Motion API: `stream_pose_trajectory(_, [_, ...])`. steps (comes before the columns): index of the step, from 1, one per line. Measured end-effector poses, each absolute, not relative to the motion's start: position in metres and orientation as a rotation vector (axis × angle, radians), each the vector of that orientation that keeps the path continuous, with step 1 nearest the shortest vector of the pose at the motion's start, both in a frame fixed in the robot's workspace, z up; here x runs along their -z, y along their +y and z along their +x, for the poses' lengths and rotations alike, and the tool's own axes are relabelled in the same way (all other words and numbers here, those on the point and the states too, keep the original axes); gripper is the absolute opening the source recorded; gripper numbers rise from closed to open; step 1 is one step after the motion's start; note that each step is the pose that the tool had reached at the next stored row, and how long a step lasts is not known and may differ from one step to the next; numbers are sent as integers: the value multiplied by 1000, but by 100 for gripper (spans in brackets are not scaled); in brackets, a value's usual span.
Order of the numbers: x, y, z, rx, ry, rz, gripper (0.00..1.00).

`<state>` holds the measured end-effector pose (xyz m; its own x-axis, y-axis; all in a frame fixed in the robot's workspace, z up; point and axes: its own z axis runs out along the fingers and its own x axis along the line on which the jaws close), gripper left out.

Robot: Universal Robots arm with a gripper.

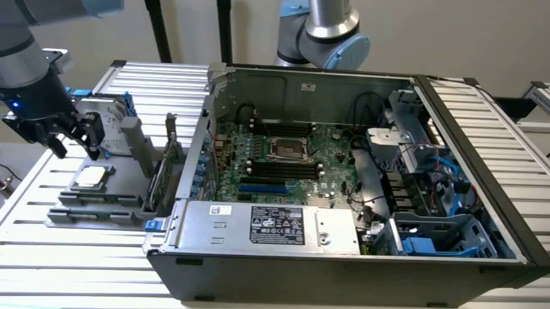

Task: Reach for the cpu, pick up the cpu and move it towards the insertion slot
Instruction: 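Pick up the cpu and move it towards the insertion slot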

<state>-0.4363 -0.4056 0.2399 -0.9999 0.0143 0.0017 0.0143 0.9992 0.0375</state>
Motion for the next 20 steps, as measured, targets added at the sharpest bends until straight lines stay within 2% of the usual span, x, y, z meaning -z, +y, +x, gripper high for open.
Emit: stream_pose_trajectory(20, [-207, -409, -435, 59, -3139, -22, 65])
